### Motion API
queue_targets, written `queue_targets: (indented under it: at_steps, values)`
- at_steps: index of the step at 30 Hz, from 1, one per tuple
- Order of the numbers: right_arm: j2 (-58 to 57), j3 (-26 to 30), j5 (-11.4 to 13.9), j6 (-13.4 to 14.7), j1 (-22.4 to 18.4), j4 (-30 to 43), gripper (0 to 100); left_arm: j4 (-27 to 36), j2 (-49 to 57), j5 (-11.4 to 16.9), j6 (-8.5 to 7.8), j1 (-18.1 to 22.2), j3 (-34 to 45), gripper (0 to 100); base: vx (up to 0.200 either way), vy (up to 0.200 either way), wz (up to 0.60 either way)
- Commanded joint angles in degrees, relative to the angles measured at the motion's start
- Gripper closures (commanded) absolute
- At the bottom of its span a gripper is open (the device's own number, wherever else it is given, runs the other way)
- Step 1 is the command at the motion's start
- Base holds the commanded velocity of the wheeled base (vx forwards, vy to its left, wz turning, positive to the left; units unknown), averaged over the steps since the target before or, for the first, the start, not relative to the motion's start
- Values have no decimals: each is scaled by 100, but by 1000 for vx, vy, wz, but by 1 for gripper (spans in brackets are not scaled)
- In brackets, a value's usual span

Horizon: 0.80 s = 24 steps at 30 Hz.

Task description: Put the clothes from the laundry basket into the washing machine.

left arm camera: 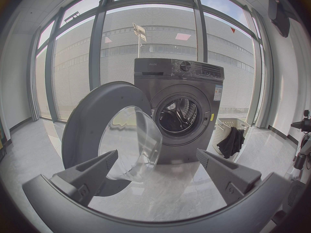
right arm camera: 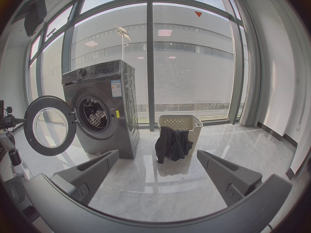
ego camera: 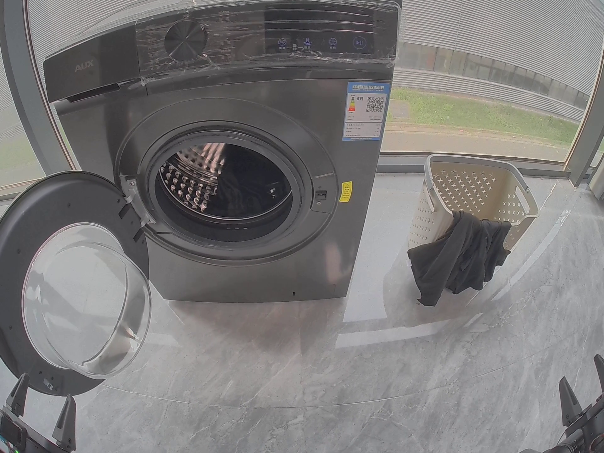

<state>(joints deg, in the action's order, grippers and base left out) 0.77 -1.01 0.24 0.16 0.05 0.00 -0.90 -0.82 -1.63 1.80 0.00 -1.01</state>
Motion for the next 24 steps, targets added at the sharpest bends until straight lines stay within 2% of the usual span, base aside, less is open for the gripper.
queue_targets:
  at_steps: [1, 10, 19, 23, 24]
  values:
    - [-77, 92, 2, 2, 4, 0, 0, -6, 82, 5, 13, 0, 84, 0, 0, 0, 0]
    - [-77, 101, 2, 2, 4, 0, 0, 2, 73, -12, 13, 0, 75, 0, 0, -200, 0]
    - [-77, 92, 2, 2, 4, 0, 0, 2, 82, -4, 13, 9, 75, 0, 0, 0, 0]
    - [-77, 101, 2, 2, 4, 0, 0, 64, 82, 84, -295, 9, 92, 0, 0, 0, 0]
    - [-77, 92, 2, 2, 4, 0, 0, 73, 82, 128, -330, 0, 84, 0, 0, 0, 0]
